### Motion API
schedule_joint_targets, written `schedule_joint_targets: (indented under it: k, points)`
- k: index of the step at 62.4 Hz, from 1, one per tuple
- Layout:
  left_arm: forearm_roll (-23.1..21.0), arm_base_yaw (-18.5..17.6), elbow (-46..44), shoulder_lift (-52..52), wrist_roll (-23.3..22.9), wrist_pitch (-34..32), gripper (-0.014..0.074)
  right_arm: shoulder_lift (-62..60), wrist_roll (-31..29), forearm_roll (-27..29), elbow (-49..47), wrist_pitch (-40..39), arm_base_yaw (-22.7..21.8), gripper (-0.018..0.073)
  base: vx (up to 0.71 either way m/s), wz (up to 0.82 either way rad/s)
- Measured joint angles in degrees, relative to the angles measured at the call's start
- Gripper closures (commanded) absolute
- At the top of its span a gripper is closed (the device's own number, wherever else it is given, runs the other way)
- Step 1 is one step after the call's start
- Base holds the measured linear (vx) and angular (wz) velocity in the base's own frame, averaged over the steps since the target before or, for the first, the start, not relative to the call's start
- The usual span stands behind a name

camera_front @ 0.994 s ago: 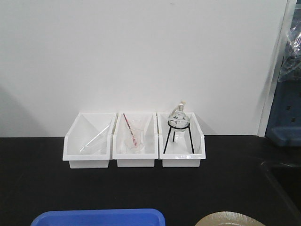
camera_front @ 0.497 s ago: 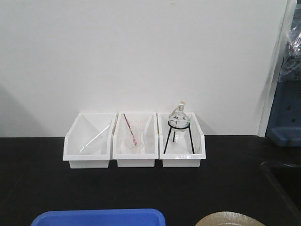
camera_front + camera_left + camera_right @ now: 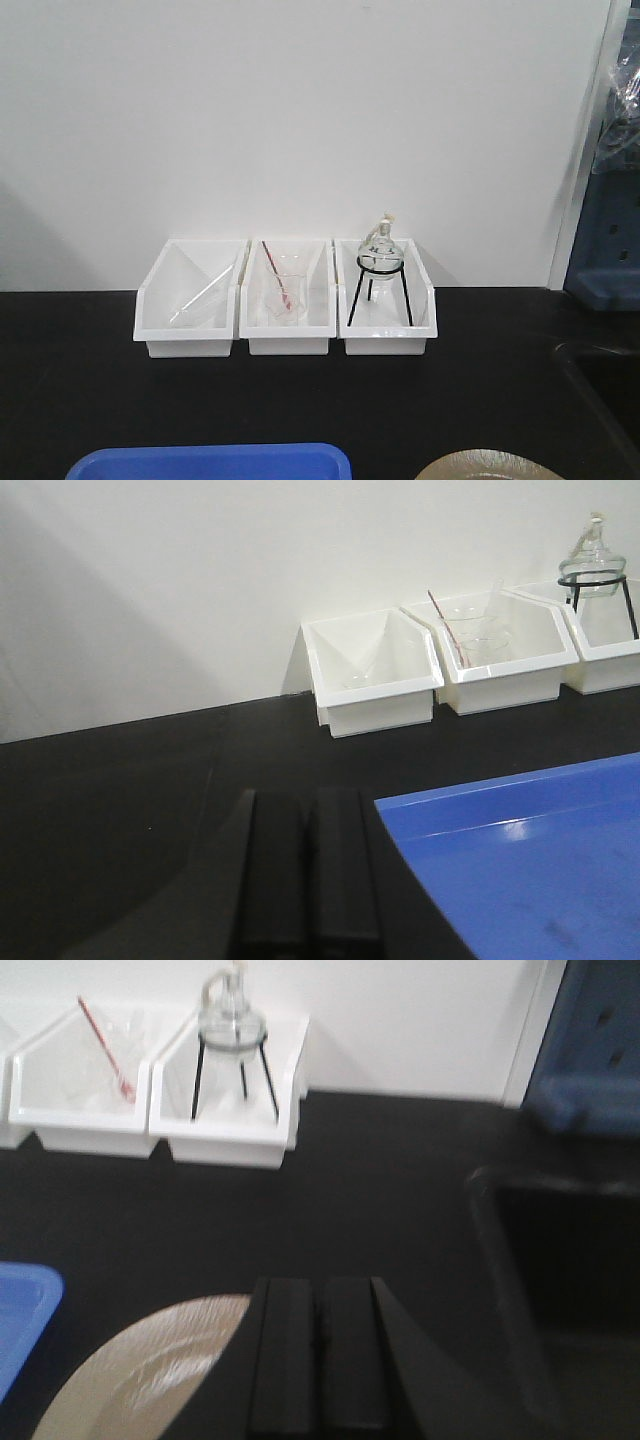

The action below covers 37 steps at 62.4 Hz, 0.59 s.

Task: Place disk in tray to left cabinet

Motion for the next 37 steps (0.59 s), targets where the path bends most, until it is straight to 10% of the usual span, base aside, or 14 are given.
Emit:
schedule_joint_targets:
  k: [12,27,37]
  points:
    - [0.0,0.0,0.0,0.0,0.0,0.0,0.0603,2.5,0.0,6.5,0.0,1.3,0.0,0.037,0.0,0.0]
    - [0.0,0.0,0.0,0.0,0.0,0.0,0.0603,2.7,0.0,10.0,0.0,1.6,0.0,-0.0088,0.0,0.0]
    - [0.0,0.0,0.0,0.0,0.0,0.0,0.0603,2.7,0.9,12.9,0.0,3.5,0.0,-0.0169,0.0,0.0]
